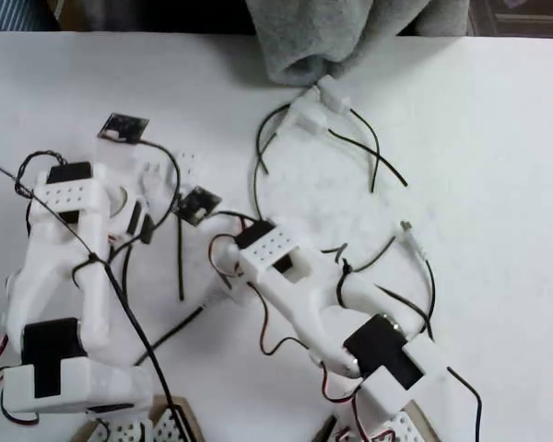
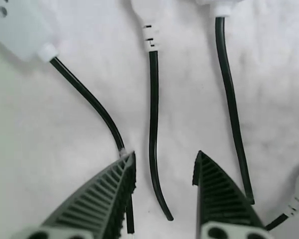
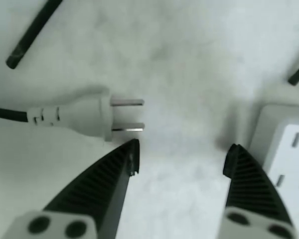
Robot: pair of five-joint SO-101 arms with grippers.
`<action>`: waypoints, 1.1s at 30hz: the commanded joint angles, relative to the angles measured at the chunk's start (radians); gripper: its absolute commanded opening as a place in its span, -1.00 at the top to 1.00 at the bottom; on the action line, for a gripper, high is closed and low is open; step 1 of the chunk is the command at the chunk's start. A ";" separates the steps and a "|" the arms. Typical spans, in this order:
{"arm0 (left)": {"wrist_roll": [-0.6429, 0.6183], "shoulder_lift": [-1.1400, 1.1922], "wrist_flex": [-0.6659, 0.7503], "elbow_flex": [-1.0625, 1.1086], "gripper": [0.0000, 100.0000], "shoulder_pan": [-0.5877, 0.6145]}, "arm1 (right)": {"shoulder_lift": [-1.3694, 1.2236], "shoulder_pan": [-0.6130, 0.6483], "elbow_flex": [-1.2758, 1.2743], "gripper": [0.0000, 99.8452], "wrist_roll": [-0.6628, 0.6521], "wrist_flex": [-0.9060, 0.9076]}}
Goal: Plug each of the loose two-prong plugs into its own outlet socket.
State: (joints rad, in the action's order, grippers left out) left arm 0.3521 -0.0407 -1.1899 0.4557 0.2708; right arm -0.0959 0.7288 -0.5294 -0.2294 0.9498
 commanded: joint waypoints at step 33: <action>-0.012 -0.042 -0.002 -0.051 0.60 0.128 | -0.058 0.084 0.080 0.45 -0.002 0.139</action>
State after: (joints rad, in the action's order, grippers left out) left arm 0.3491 -0.0407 -1.1914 0.4480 0.3782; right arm -0.1496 0.8362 -0.4465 -0.2279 1.0219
